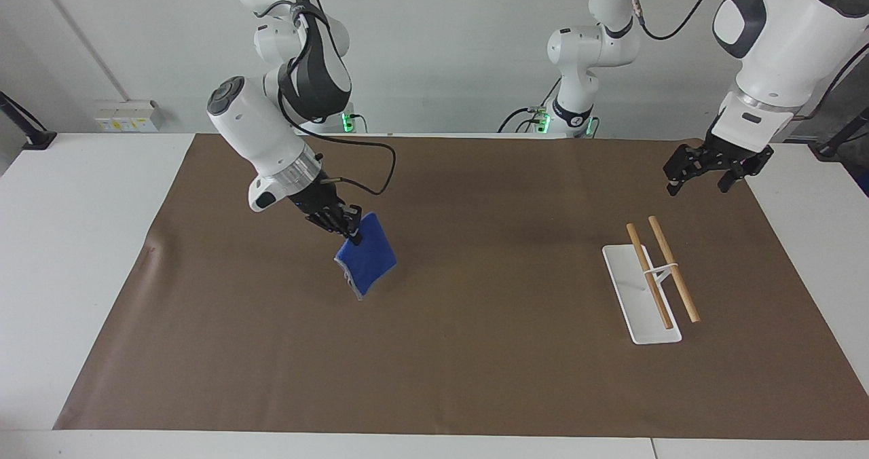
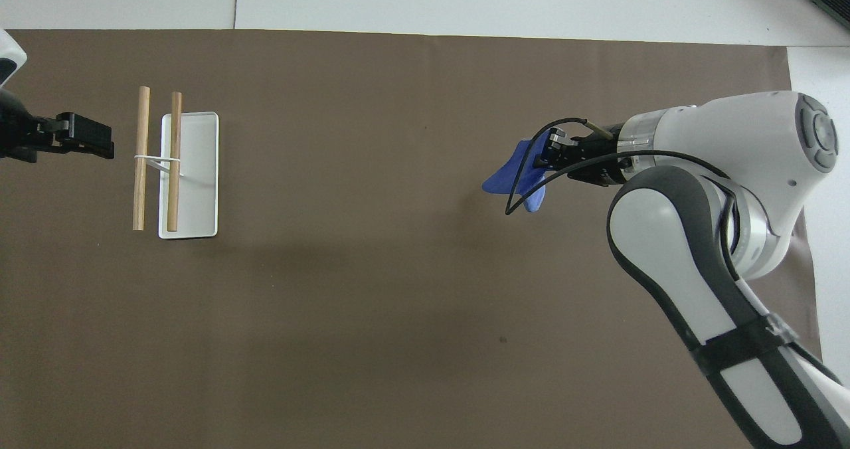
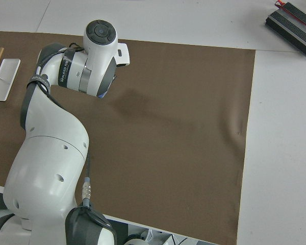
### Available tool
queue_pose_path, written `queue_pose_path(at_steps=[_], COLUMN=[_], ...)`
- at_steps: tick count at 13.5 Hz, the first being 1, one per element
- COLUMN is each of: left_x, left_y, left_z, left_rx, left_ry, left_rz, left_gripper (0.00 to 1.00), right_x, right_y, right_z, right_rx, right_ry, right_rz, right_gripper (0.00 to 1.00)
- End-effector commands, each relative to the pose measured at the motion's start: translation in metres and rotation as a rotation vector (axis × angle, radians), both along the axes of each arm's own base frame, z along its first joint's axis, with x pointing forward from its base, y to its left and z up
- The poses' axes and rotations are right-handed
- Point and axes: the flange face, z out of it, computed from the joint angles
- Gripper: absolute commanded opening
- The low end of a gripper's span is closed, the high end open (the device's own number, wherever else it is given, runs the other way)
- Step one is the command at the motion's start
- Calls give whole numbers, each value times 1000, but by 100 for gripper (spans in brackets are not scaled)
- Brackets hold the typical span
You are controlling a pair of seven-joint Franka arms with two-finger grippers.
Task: Right arm passes towel to left arm to hang
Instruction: 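Lift the blue towel with the right gripper toward the wooden dowels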
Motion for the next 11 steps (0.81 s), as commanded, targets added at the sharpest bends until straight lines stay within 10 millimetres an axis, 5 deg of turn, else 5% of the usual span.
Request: queue_pose_path(at_steps=[1, 6, 11], left_x=[-9, -9, -8], left_y=[2, 2, 2], left_z=[2, 2, 2], left_rx=[-11, -11, -11], left_ry=[0, 0, -1], left_rz=[0, 0, 3], left_gripper=[100, 100, 100], right_x=[4, -20, -32], right_y=[44, 136, 179], right_z=[4, 9, 25], right_rx=[144, 525, 746], right_ry=[17, 116, 201], right_rz=[-147, -486, -617], right_gripper=[0, 0, 0])
